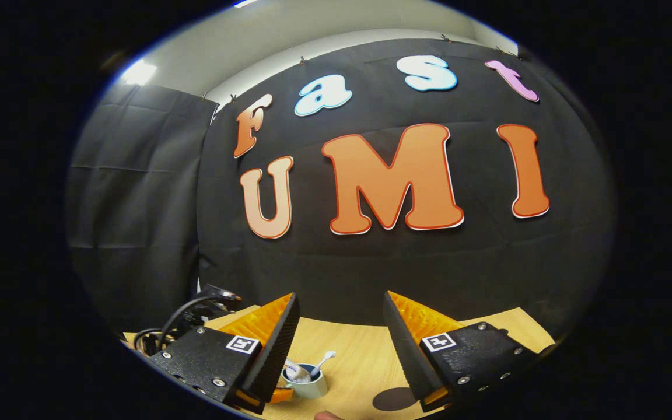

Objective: Put the toothbrush and toothpaste on the desktop into the cup, then pick up the cup and place it on the coaster on the desktop.

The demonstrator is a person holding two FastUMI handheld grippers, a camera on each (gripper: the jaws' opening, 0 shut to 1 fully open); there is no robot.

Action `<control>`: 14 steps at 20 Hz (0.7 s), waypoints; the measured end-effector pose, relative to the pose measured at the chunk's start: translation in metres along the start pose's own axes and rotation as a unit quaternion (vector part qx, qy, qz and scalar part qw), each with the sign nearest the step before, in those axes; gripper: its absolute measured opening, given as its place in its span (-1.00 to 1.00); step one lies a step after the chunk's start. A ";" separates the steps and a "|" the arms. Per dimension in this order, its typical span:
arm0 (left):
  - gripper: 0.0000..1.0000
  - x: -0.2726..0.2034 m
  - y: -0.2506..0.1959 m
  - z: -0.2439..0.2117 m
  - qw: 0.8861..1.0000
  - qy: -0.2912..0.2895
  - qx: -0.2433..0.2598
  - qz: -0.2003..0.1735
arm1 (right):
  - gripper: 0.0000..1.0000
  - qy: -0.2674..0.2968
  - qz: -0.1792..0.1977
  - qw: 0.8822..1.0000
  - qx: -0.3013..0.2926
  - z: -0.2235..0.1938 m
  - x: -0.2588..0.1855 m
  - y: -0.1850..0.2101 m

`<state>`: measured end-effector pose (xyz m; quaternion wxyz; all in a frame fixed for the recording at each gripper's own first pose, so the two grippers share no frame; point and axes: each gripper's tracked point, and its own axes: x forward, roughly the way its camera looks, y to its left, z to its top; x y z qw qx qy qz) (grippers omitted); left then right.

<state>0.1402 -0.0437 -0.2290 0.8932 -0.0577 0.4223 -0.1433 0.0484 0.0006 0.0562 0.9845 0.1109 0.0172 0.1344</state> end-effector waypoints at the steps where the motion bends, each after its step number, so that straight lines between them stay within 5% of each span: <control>1: 0.95 0.008 0.003 -0.003 1.000 0.018 -0.005 0.004 | 0.73 -0.001 -0.004 1.000 -0.007 0.004 -0.006 -0.003; 11: 0.97 0.049 0.000 -0.022 0.990 0.133 0.024 0.028 | 0.75 0.003 -0.024 0.998 -0.059 0.012 -0.046 -0.002; 14: 0.70 0.051 0.006 -0.024 0.986 0.160 0.024 0.041 | 0.75 -0.002 -0.037 0.997 -0.068 0.024 -0.055 -0.006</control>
